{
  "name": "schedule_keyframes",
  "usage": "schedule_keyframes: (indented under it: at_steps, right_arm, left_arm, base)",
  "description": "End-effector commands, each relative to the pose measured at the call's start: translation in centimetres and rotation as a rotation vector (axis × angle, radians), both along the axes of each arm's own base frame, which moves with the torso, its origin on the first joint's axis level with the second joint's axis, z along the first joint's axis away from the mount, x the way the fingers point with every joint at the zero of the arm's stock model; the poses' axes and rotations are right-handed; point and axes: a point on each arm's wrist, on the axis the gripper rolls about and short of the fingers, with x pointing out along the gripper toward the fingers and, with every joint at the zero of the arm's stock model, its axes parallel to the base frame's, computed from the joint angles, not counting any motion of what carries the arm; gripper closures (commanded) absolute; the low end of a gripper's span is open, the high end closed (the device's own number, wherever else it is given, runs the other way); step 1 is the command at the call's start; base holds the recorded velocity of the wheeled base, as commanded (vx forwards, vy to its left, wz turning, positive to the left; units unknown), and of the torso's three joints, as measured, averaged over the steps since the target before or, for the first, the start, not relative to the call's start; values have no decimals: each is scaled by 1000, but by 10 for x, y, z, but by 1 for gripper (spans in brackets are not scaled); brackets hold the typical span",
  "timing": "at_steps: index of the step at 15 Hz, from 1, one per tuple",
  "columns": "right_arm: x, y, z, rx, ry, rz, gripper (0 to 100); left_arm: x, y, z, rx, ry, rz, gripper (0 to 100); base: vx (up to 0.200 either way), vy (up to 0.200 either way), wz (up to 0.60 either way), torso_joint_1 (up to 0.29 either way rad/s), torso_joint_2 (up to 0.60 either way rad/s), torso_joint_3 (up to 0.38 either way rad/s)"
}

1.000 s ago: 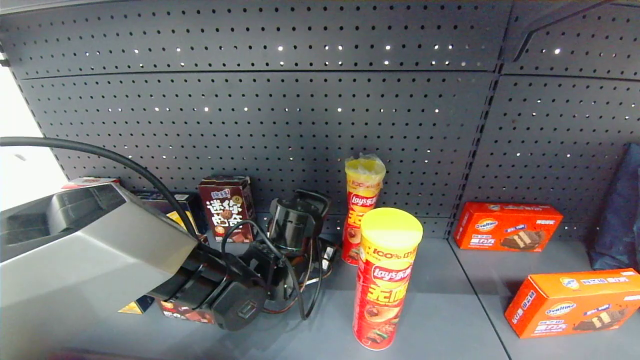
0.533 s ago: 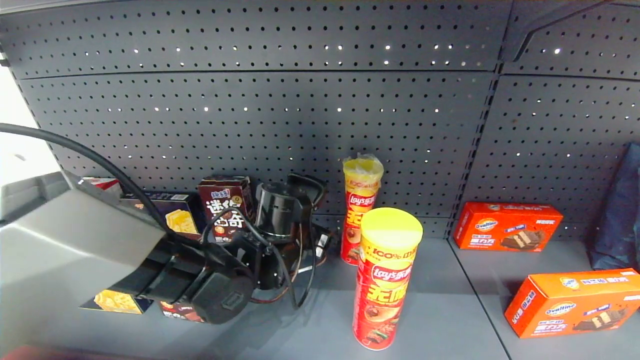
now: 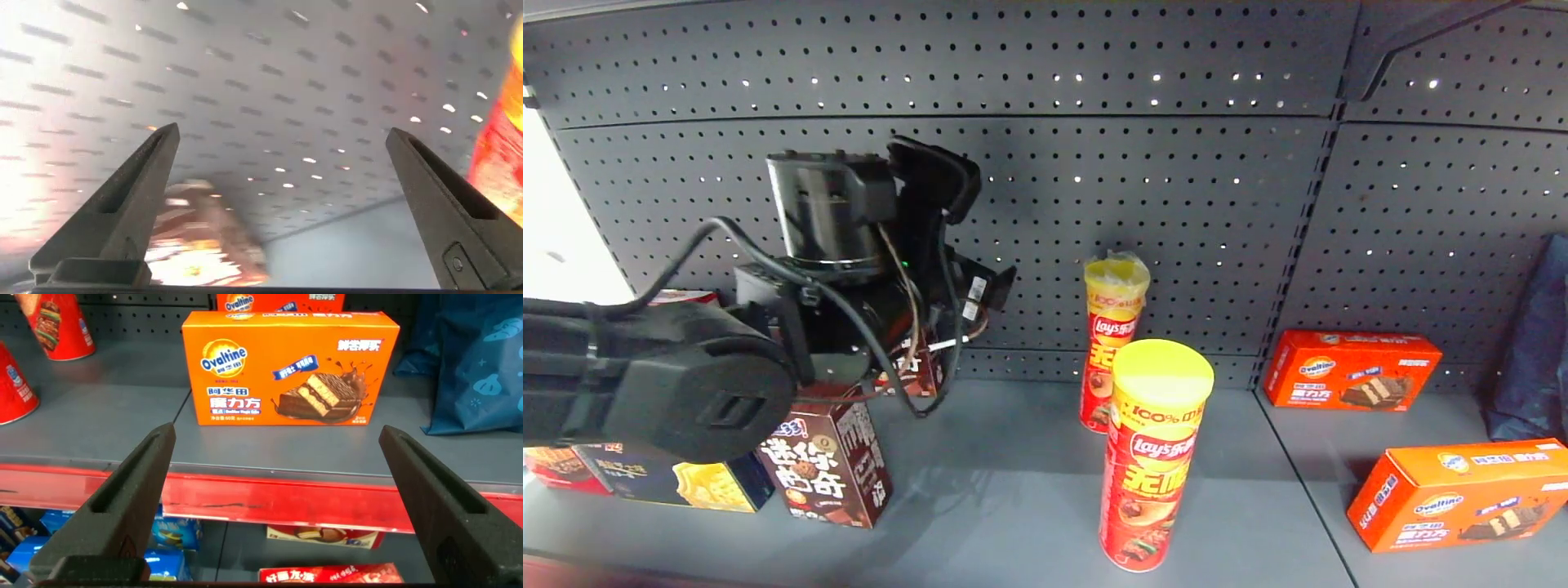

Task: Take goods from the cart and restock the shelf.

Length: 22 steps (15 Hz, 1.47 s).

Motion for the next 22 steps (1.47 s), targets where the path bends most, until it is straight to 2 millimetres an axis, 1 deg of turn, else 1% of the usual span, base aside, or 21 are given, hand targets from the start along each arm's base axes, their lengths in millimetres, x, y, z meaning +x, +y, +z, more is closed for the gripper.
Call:
schedule_keyframes:
  at_steps: [1,3,4,5,6,7,11,13,14,15,16,17,18,19,20,21,22]
  right_arm:
    - [0,0,0,0,1,1,0]
    - [0,0,0,0,1,1,0]
    - [0,0,0,0,1,1,0]
    - [0,0,0,0,1,1,0]
    - [0,0,0,0,1,1,0]
    - [0,0,0,-2,1,2,0]
    - [0,0,0,-2,3,5,0]
    - [0,0,1,-2,-2,5,0]
    - [-5,0,25,10,-54,9,0]
    - [1,0,111,94,-104,11,0]
    - [19,0,175,212,-108,34,0]
    - [23,1,196,248,-87,99,0]
    - [27,5,207,214,-5,293,0]
    - [35,8,218,128,15,414,0]
    - [49,11,222,83,44,443,0]
    - [88,21,219,4,149,466,0]
    - [108,28,211,-22,227,483,0]
  left_arm:
    - [-33,30,40,-24,-57,29,0]
    - [-62,51,47,-19,-49,49,0]
    - [-68,56,47,-17,-47,59,0]
    - [-79,71,45,-9,-35,91,0]
    - [-83,75,43,-6,-28,100,0]
    - [-95,86,40,-3,-24,124,0]
    - [-141,107,26,3,-18,140,0]
    - [-168,120,17,10,-11,148,0]
    - [-177,124,17,30,-10,165,0]
    - [-185,128,19,59,-6,176,0]
    - [-189,130,23,84,-7,177,0]
    - [-190,130,22,96,-6,175,0]
    - [-191,130,22,114,-7,178,0]
    - [-193,132,24,122,-18,194,0]
    - [-196,133,24,125,-25,200,0]
    - [-201,136,22,126,-24,208,0]
    - [-203,137,18,130,-20,215,0]
  base:
    - [0,0,0,0,0,0]
    - [0,0,0,0,0,0]
    - [0,0,0,0,0,0]
    - [0,0,0,0,0,0]
    - [0,0,0,0,0,0]
    - [0,0,0,0,0,0]
    - [0,0,0,0,0,0]
    - [0,0,0,0,0,0]
    - [0,0,0,0,0,0]
    - [0,0,0,0,0,0]
    - [0,0,0,0,0,0]
    - [0,0,0,0,0,0]
    - [0,0,0,0,0,0]
    - [0,0,0,0,0,0]
    - [0,0,0,0,0,0]
    - [0,0,0,0,0,0]
    - [0,0,0,0,0,0]
